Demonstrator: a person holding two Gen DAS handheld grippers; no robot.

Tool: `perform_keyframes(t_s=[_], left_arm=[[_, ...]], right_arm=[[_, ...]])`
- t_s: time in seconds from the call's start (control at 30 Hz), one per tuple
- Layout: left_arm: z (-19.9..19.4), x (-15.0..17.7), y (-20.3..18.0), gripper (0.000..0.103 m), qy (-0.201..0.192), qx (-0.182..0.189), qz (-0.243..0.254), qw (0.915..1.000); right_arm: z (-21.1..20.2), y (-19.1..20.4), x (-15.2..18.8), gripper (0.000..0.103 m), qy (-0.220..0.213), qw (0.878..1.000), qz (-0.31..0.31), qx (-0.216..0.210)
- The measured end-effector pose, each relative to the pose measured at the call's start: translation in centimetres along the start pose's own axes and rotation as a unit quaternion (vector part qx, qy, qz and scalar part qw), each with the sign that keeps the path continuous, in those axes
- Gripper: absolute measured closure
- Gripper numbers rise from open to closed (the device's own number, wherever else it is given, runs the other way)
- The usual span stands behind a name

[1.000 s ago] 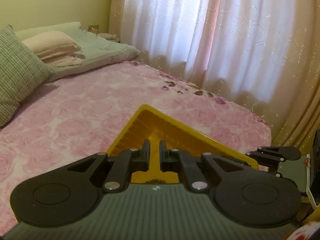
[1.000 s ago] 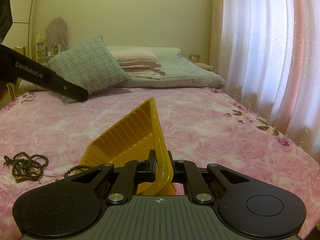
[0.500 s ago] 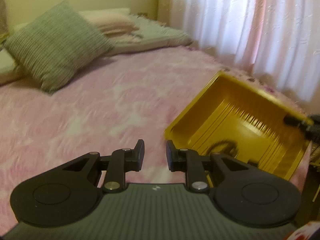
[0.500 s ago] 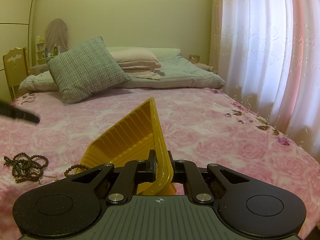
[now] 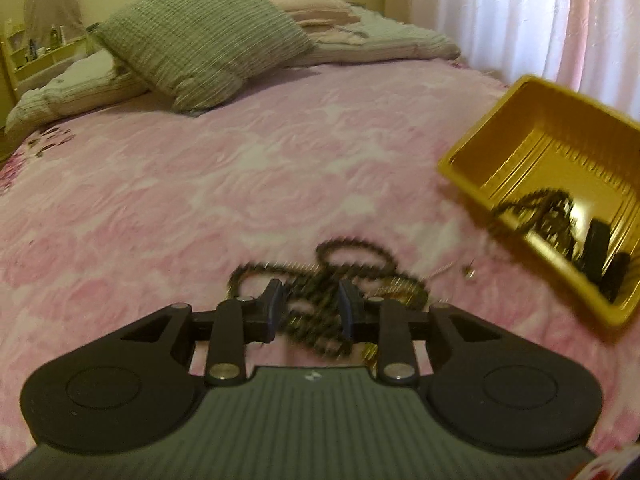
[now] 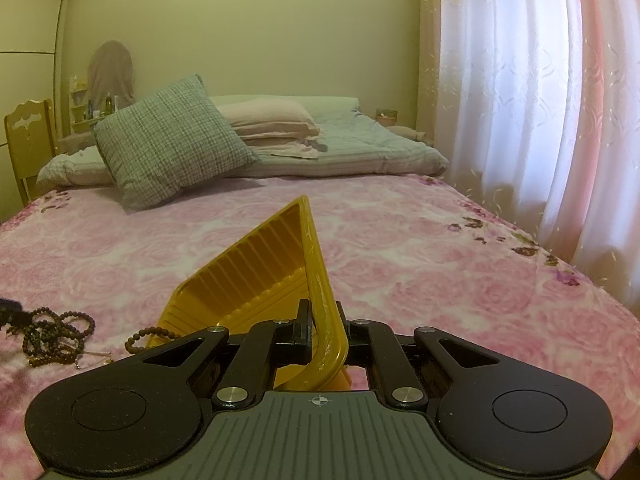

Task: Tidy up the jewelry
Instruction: 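Lower the left tool onto the dark bead strands and pinch them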

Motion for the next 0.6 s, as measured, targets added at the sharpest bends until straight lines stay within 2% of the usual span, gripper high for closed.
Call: perform_keyframes(t_s=[0.17, 0.3, 0.47, 0.6], left_arm=[[-0.4, 1.6, 0.5, 0.077, 0.005, -0.018, 0.006, 0.9998], [-0.1, 1.7, 0.3, 0.077, 0.007, -0.009, 0.006, 0.9999], [1.1, 0.7, 0.0, 0.077, 0.007, -0.007, 0.012, 0.9999], [2.5, -1.0, -0.6, 0.077, 0.004, 0.012, 0.002, 0.9999]], right_arm=[[0.1, -0.1, 0.1, 0.095, 0.002, 1.000, -0.002, 0.002], [0.2, -0.2, 0.1, 0.096, 0.001, 1.000, -0.002, 0.002], [0.1, -0.1, 0.1, 0.096, 0.002, 1.000, -0.002, 0.002], [0.1, -0.1, 0.1, 0.095, 0.001, 1.000, -0.003, 0.003]])
Point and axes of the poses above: each gripper's, at about its wrist camera, not at the fingertips, and z roughly the way its jaws point, y to its left, x to its underside, the point moved 8 cm from there along z, roughly the way its jaws point, and after that the axes turned 4 degrees about x, right-handed, at the moved point
